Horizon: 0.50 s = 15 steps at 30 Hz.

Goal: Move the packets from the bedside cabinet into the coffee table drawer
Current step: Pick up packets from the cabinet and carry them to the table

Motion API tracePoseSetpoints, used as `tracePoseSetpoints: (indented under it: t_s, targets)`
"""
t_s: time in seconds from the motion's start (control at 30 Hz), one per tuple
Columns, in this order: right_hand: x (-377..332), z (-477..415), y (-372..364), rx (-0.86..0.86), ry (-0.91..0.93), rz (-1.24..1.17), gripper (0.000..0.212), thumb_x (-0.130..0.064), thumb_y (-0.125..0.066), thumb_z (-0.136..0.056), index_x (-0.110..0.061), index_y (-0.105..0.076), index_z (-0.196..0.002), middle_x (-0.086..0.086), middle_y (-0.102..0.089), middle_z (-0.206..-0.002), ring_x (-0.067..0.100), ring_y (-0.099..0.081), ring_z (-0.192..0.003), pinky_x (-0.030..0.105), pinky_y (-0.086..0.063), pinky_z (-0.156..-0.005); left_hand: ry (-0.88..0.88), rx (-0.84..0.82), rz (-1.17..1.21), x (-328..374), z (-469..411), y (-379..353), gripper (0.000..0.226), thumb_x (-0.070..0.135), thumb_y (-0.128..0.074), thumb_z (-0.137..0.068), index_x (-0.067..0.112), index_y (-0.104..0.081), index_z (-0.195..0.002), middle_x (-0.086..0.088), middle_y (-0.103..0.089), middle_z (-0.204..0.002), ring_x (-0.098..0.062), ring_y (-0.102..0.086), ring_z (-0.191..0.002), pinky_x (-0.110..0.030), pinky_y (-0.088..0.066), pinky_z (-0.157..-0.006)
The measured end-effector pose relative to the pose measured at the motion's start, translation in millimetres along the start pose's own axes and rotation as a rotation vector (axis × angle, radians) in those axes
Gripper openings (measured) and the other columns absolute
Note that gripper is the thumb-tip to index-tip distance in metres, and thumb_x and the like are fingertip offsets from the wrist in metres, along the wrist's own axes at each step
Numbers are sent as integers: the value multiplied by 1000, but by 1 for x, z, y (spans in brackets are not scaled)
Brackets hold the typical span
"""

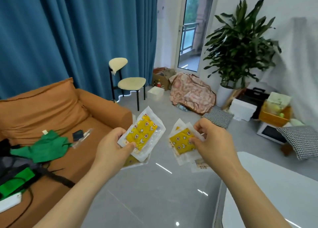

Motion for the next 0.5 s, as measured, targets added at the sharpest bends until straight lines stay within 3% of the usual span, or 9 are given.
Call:
tracePoseSetpoints:
  t_s: [0.27, 0.5]
  targets:
    - [52, -67, -47, 23, -260, 108, 17, -19, -68, -81, -29, -56, -87, -12, -59, -80, 15, -58, -76, 30, -48, -64, -43, -260, -24, -38, -131, -86, 18, 10, -71, -76, 21, -57, -74, 4, -61, -73, -13, -54, -67, -27, -37, -55]
    - [101, -89, -83, 27, -505, 115, 18, -21, -68, -80, -30, -53, -86, -10, -63, -82, 16, -59, -76, 28, -47, -61, -74, -476, -26, -43, -202, -163, 14, 6, -69, -76, 14, -58, -79, 4, -57, -72, -12, -51, -64, -25, -34, -52]
Point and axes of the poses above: each hand's wrist, its own z-axis away from the middle knuckle, its own y-axis out of the back of the hand, x = y × z, the point moved 10 cm from there along -z, towards the middle knuckle
